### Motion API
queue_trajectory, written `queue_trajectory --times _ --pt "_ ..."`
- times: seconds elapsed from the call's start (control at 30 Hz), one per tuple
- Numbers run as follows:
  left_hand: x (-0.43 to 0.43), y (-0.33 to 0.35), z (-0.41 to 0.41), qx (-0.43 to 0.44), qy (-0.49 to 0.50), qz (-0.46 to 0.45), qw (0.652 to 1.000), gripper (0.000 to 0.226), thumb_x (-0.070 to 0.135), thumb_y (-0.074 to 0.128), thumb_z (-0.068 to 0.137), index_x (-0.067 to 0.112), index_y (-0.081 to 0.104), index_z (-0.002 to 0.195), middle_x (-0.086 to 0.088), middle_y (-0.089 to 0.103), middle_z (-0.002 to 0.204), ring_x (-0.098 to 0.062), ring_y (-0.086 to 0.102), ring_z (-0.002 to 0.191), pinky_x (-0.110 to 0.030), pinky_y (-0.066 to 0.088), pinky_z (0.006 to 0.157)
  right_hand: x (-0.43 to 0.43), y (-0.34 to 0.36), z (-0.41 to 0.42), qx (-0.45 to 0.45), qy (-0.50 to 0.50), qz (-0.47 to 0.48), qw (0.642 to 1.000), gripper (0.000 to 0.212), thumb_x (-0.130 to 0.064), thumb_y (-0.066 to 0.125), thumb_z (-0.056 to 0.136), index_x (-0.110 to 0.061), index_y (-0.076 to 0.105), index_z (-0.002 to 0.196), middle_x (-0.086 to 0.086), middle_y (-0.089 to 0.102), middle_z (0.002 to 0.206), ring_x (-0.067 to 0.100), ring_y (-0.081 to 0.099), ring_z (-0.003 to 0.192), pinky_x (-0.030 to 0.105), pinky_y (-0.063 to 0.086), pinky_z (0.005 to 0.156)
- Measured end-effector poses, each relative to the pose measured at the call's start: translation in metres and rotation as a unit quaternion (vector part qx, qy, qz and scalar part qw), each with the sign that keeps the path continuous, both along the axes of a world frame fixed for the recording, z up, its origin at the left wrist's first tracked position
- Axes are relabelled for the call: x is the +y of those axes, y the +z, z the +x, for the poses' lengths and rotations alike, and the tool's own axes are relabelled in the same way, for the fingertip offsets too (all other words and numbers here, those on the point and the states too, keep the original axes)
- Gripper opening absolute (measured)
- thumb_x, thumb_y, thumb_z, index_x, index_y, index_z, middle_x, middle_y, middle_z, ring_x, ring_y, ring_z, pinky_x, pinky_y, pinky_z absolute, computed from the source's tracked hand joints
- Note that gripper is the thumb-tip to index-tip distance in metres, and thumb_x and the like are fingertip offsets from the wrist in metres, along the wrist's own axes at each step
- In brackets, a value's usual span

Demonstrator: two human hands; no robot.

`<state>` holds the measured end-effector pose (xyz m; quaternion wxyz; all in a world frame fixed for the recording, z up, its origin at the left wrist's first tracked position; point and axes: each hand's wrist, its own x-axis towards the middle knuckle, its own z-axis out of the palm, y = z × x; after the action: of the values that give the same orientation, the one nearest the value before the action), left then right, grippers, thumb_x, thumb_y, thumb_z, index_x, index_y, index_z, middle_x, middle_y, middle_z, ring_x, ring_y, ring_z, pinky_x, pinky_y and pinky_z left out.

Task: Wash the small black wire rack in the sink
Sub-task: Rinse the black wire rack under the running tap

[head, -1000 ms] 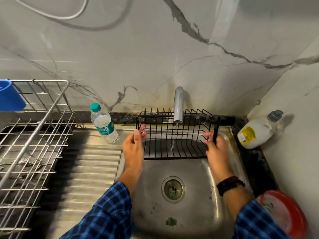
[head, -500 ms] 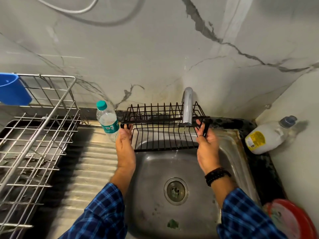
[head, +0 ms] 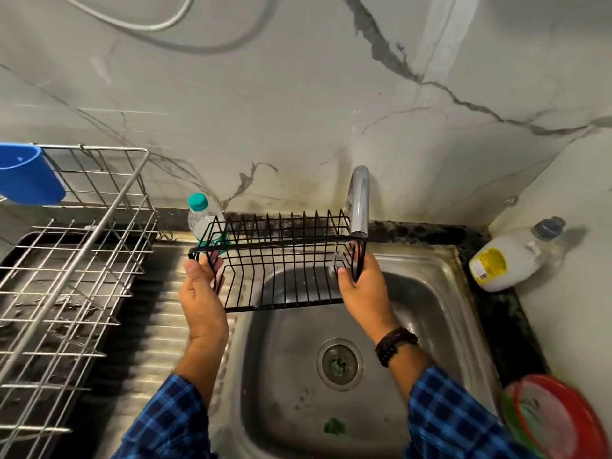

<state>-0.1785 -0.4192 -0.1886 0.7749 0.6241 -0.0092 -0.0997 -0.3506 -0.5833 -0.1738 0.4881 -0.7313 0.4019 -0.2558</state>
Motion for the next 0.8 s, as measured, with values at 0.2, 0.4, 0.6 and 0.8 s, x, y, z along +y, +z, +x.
queue_trajectory --times 0.2,0.4,0.6,0.8 --pt "0.007 0.004 -0.007 -0.015 -0.021 -0.003 1.000 0.038 0.029 0.030 0.111 0.022 0.061 0.091 0.021 0.075 0.080 0.007 0.068 0.087 -0.018 0.049 0.094 -0.010 0.015 0.001 -0.094 0.019 0.064 0.993 0.059 -0.011 0.067 0.091 -0.023 0.047 0.145 0.002 0.059 0.135 0.023 0.060 0.115 0.039 0.052 0.099" --pt "-0.007 0.018 -0.020 -0.007 -0.035 -0.041 0.999 0.099 0.076 0.042 0.089 -0.020 0.049 0.115 -0.038 0.060 0.111 -0.038 0.059 0.100 -0.038 0.045 0.100 -0.016 0.031 -0.008 -0.155 -0.018 0.001 0.988 0.063 0.011 0.060 0.089 -0.045 0.056 0.118 -0.005 0.052 0.144 0.000 0.049 0.130 0.016 0.042 0.105" --pt "-0.035 0.021 -0.028 0.028 -0.092 -0.057 0.994 0.062 0.052 0.034 0.101 0.006 0.055 0.137 -0.032 0.064 0.112 -0.049 0.054 0.111 -0.048 0.038 0.109 -0.031 0.017 -0.048 -0.181 -0.039 -0.065 0.981 0.067 0.026 0.047 0.085 -0.027 0.071 0.118 -0.003 0.057 0.143 0.011 0.048 0.137 0.043 0.038 0.115" --pt "-0.079 0.019 -0.065 -0.007 -0.212 0.007 0.977 0.069 0.040 0.020 0.111 -0.026 0.039 0.111 -0.010 0.026 0.070 -0.023 0.033 0.076 -0.028 0.031 0.082 -0.040 0.024 -0.116 -0.096 -0.068 -0.064 0.991 0.081 0.029 0.045 0.074 -0.028 0.067 0.126 -0.014 0.047 0.151 0.000 0.035 0.142 0.031 0.031 0.117"
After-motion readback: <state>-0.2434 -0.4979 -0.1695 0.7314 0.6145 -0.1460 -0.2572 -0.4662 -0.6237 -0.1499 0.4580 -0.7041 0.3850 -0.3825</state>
